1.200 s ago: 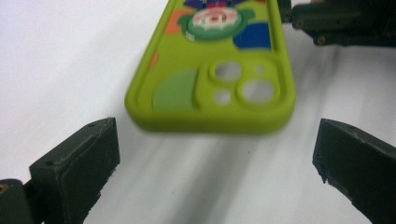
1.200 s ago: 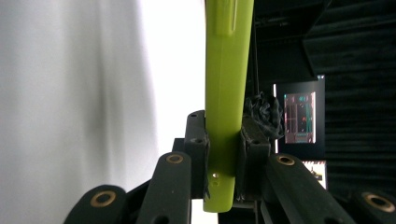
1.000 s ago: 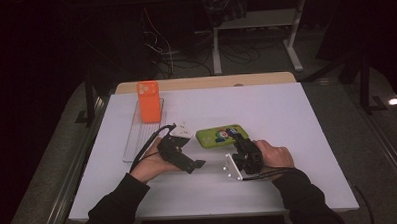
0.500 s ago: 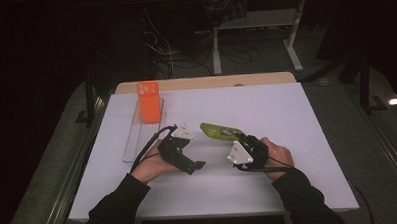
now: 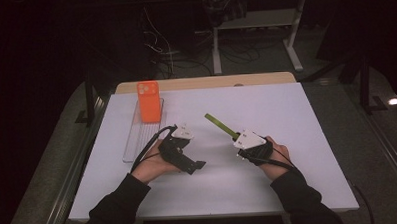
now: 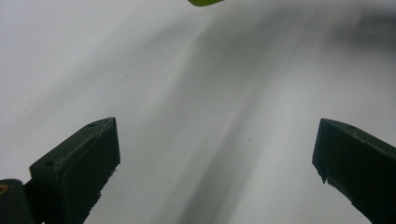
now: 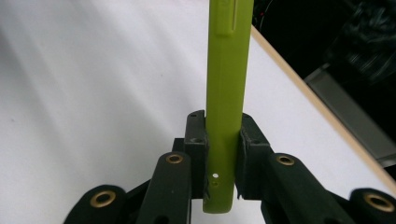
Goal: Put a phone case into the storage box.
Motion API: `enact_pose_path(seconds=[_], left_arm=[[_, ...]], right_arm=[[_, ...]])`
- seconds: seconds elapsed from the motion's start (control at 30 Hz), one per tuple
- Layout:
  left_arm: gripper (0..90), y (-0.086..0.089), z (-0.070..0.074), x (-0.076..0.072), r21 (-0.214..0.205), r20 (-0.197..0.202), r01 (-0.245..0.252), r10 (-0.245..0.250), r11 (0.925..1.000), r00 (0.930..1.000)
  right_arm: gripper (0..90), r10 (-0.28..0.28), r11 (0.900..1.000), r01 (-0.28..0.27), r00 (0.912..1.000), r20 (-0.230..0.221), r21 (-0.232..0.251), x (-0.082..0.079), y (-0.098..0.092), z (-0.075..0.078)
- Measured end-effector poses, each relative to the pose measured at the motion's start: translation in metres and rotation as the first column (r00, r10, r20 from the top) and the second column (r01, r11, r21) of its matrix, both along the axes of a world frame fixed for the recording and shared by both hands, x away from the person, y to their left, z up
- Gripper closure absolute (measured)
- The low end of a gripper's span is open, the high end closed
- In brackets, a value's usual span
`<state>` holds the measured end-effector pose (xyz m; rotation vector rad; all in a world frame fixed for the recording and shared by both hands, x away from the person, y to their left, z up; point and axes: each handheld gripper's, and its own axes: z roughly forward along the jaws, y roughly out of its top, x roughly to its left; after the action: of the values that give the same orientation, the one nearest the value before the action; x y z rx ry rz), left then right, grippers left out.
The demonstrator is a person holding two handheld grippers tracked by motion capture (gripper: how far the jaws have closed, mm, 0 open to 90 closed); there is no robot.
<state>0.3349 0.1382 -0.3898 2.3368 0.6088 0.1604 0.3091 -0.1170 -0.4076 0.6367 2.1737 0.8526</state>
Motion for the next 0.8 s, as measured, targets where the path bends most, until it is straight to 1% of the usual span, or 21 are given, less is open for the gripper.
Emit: enact_pose_path(seconds=[0.07,0.1,0.17,0.2,0.23,0.3,0.37,0.4,0.43,0.47,0.5,0.53,0.57,0.6,0.63,0.67,0.7,0.77,0.8], left_arm=[[0.3,0.000,0.000,0.000,-0.002,0.000,0.000,0.000,1.0000,1.0000],[0.3,0.000,0.000,0.000,-0.002,0.001,-0.001,0.001,1.0000,1.0000],[0.3,0.000,0.000,0.000,-0.003,0.000,-0.001,0.001,1.0000,1.0000],[0.3,0.000,0.000,0.000,-0.005,-0.002,-0.003,0.003,1.0000,1.0000],[0.3,0.000,0.000,0.001,-0.002,0.006,-0.004,0.004,1.0000,1.0000],[0.3,0.001,0.001,0.001,-0.004,0.004,-0.006,0.006,1.0000,1.0000],[0.3,0.002,0.001,0.002,-0.007,0.000,-0.014,0.014,0.9999,0.9999],[0.3,0.001,0.000,0.002,-0.016,-0.005,-0.023,0.023,0.9996,0.9997],[0.2,0.002,0.001,0.002,-0.010,0.005,-0.024,0.024,0.9997,0.9997],[0.2,0.002,0.001,0.003,-0.023,-0.003,-0.038,0.038,0.9990,0.9993],[0.3,0.004,0.001,0.004,-0.023,-0.002,-0.032,0.032,0.9992,0.9995],[0.3,0.005,0.002,0.005,-0.019,0.006,-0.036,0.036,0.9992,0.9993],[0.2,0.005,0.002,0.005,-0.031,0.000,-0.053,0.053,0.9981,0.9986],[0.2,0.005,0.003,0.005,-0.039,0.007,-0.059,0.060,0.9975,0.9982],[0.2,0.007,0.004,0.006,-0.035,0.012,-0.062,0.062,0.9975,0.9980],[0.2,0.007,0.004,0.007,-0.043,0.012,-0.072,0.073,0.9964,0.9973],[0.2,0.007,0.005,0.007,-0.061,0.002,-0.087,0.087,0.9943,0.9962],[0.2,0.008,0.007,0.010,-0.060,0.013,-0.093,0.094,0.9938,0.9955],[0.2,0.008,0.009,0.011,-0.064,0.007,-0.106,0.107,0.9923,0.9943]], right_arm=[[75.8,-0.002,0.9994,0.003,0.9996,-0.028,0.035,0.002,-0.003,0.001],[75.8,-0.002,0.9979,0.006,0.9988,-0.048,0.065,0.004,-0.004,0.002],[75.8,-0.015,0.9936,0.025,0.9957,-0.091,0.110,0.005,-0.006,0.004],[75.8,-0.012,0.9898,0.028,0.9939,-0.110,0.140,0.006,-0.009,0.004],[75.8,-0.014,0.9862,0.035,0.9916,-0.128,0.162,0.008,-0.010,0.005],[75.8,-0.014,0.9763,0.049,0.9859,-0.167,0.211,0.010,-0.013,0.005],[75.8,-0.008,0.9687,0.056,0.9809,-0.194,0.242,0.013,-0.016,0.005],[75.8,-0.004,0.9606,0.063,0.9768,-0.214,0.271,0.014,-0.018,0.005],[75.8,-0.002,0.9521,0.074,0.9718,-0.236,0.297,0.015,-0.019,0.005],[75.8,-0.003,0.9458,0.085,0.9674,-0.253,0.313,0.016,-0.019,0.004],[75.8,-0.002,0.9300,0.104,0.9604,-0.279,0.352,0.016,-0.020,0.004],[75.8,0.002,0.9237,0.109,0.9573,-0.289,0.367,0.017,-0.021,0.003],[75.8,0.004,0.9210,0.113,0.9540,-0.300,0.373,0.018,-0.022,0.003],[75.8,0.006,0.9126,0.124,0.9486,-0.316,0.390,0.018,-0.023,0.002],[75.8,0.011,0.9065,0.126,0.9472,-0.321,0.403,0.019,-0.024,0.002],[75.8,0.012,0.9014,0.131,0.9456,-0.325,0.413,0.019,-0.025,0.002],[75.8,0.013,0.9012,0.128,0.9467,-0.322,0.414,0.019,-0.025,0.001],[75.8,0.015,0.8992,0.130,0.9454,-0.326,0.418,0.019,-0.025,0.002],[75.8,0.017,0.8992,0.128,0.9455,-0.325,0.418,0.018,-0.025,0.002]])
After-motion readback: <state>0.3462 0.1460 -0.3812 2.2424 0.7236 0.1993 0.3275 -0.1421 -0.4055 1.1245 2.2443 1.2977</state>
